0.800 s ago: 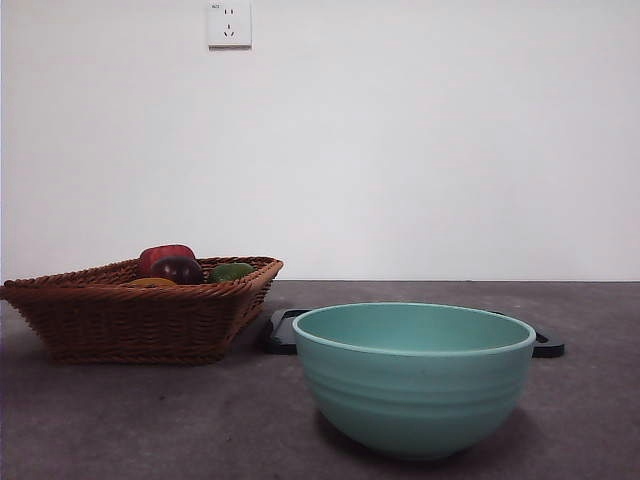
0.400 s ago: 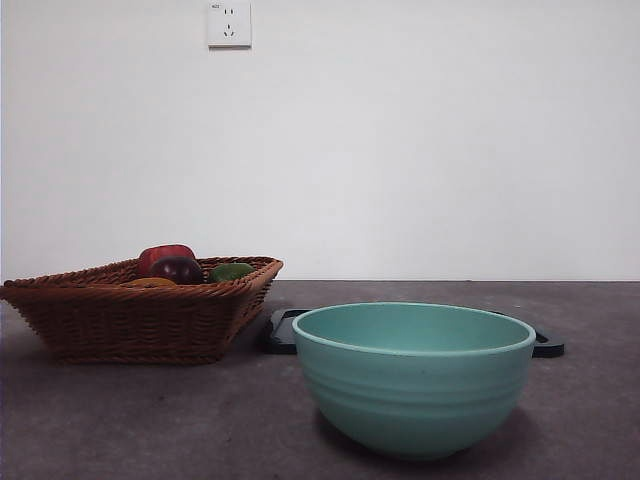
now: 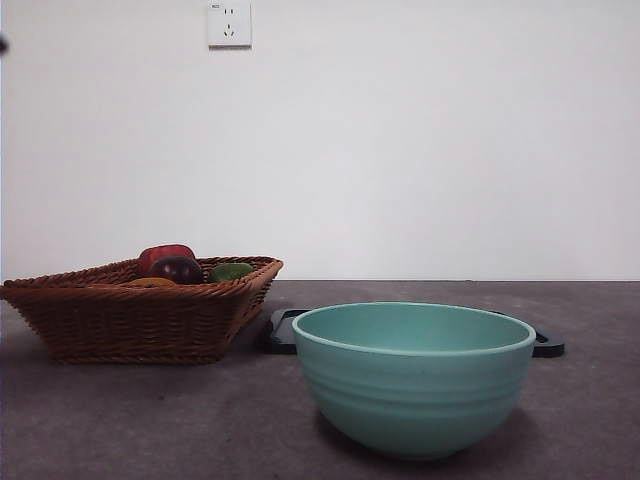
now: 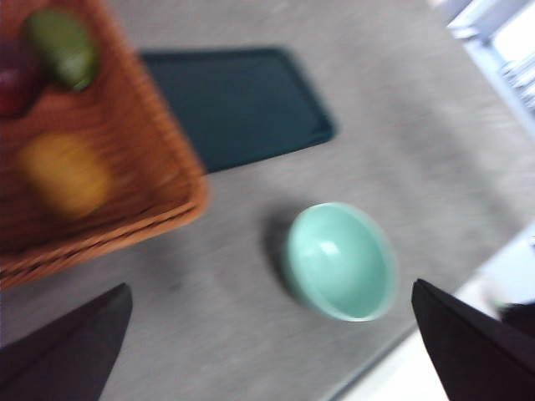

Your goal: Pick up the wifruite, put it on the bowl, pick up the plate, put it on desk

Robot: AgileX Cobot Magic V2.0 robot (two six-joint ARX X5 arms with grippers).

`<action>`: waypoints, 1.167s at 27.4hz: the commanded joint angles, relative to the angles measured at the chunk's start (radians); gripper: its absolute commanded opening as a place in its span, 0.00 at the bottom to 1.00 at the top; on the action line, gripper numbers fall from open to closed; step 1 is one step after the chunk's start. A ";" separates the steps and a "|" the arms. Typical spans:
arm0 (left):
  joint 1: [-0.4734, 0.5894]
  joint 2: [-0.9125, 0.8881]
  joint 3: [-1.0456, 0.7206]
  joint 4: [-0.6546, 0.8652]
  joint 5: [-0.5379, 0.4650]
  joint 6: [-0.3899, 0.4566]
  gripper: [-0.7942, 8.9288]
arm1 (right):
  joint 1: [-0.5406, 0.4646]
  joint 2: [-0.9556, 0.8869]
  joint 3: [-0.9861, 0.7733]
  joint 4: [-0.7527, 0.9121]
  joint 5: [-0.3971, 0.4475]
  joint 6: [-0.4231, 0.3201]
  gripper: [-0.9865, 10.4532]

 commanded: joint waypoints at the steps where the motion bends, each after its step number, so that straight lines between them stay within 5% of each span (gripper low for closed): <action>1: -0.003 0.076 0.056 -0.019 -0.061 -0.021 0.72 | 0.005 0.003 0.020 0.012 -0.001 -0.004 0.66; 17: -0.020 0.608 0.370 -0.171 -0.257 -0.024 0.72 | 0.005 0.003 0.020 0.011 -0.001 -0.004 0.66; 32: -0.047 0.951 0.418 0.046 -0.368 -0.061 0.72 | 0.005 0.003 0.020 0.011 -0.001 -0.004 0.66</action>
